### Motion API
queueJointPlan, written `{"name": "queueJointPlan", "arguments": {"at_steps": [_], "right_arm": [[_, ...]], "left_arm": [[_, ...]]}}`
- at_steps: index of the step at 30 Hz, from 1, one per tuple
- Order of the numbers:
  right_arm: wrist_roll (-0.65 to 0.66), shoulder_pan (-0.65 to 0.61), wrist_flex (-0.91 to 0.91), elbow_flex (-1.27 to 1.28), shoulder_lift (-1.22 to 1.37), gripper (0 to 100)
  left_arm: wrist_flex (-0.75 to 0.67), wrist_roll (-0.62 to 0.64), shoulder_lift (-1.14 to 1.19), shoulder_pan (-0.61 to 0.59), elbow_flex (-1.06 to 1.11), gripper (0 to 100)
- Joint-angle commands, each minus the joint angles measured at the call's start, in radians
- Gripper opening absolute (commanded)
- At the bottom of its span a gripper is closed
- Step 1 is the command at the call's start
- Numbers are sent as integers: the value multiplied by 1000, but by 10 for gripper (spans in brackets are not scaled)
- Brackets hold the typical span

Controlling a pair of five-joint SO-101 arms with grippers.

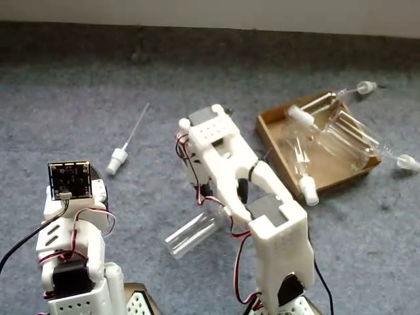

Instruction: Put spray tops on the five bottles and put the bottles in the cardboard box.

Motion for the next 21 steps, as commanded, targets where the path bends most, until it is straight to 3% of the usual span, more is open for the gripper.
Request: {"name": "queueJointPlan", "arguments": {"at_steps": [1, 11, 21], "right_arm": [[-68, 13, 58, -243, -54, 275], [-160, -160, 54, -139, -311, 276], [-193, -142, -101, 157, -309, 276]], "left_arm": [[-21, -3, -8, -7, -4, 11], [-21, -3, -8, -7, -2, 11], [-43, -6, -8, 45, 28, 11]]}}
